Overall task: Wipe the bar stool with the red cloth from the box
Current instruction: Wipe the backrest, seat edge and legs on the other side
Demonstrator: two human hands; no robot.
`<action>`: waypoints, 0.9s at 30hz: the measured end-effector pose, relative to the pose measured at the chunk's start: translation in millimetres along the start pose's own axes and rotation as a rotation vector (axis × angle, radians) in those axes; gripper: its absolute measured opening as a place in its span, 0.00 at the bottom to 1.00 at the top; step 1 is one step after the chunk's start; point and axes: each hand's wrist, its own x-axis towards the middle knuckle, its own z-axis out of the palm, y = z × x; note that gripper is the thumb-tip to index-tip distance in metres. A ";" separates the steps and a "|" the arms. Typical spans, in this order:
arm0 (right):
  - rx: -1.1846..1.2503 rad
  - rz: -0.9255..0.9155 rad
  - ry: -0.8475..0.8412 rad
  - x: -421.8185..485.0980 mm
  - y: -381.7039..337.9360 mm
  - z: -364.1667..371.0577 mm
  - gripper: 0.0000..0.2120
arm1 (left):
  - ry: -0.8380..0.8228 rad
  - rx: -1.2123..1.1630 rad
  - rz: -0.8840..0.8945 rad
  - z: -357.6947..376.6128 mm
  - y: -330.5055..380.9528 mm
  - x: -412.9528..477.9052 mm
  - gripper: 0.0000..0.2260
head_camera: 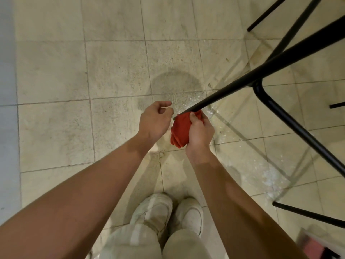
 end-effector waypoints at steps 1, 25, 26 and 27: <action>-0.011 -0.030 0.002 -5.1 -5.2 -4.2 0.11 | 0.001 0.005 0.004 -2.0 5.3 -3.9 0.12; -0.094 -0.264 0.004 -85.7 -84.5 -47.4 0.17 | -0.016 0.160 0.178 -33.0 99.0 -85.4 0.09; -0.081 -0.281 0.020 -87.9 -84.9 -48.3 0.17 | -0.015 0.163 0.178 -33.5 100.1 -85.6 0.09; -0.073 -0.298 0.030 -90.0 -85.0 -48.8 0.17 | -0.015 0.160 0.178 -33.4 101.8 -85.5 0.09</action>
